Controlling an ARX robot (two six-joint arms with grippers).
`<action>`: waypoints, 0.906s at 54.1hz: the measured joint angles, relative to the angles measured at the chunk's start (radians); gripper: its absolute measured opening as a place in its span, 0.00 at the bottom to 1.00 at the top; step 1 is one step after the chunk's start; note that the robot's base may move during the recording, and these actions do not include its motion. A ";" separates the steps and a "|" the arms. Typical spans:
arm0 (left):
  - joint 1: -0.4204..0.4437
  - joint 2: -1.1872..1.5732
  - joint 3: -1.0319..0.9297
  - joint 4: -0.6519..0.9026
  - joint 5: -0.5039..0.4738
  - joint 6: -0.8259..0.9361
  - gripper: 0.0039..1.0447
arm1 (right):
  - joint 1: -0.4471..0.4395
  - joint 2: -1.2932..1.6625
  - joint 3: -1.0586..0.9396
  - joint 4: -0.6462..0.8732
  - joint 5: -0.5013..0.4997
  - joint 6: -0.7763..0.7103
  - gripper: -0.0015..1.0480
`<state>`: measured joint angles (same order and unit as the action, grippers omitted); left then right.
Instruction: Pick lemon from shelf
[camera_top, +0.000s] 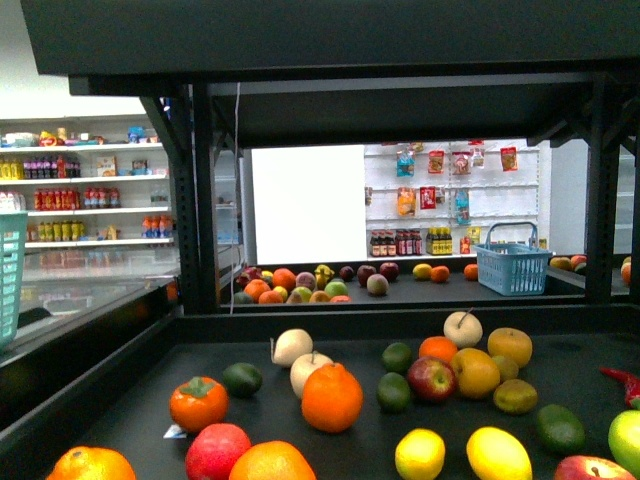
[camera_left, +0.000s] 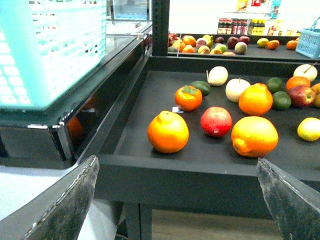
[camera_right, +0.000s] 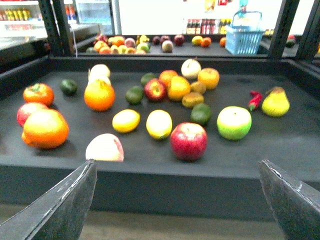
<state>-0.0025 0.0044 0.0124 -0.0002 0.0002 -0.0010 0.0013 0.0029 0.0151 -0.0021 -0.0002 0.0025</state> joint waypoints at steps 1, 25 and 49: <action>0.000 0.000 0.000 0.000 0.000 0.000 0.93 | 0.000 0.000 0.000 0.000 0.000 0.000 0.93; 0.000 0.000 0.000 0.000 0.000 0.000 0.93 | 0.000 0.000 0.000 0.000 0.000 0.000 0.93; -0.001 0.092 0.055 -0.132 -0.028 -0.153 0.93 | 0.000 0.000 0.000 0.000 0.000 0.000 0.93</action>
<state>-0.0032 0.0967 0.0669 -0.1318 -0.0277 -0.1543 0.0013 0.0029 0.0154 -0.0017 0.0002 0.0025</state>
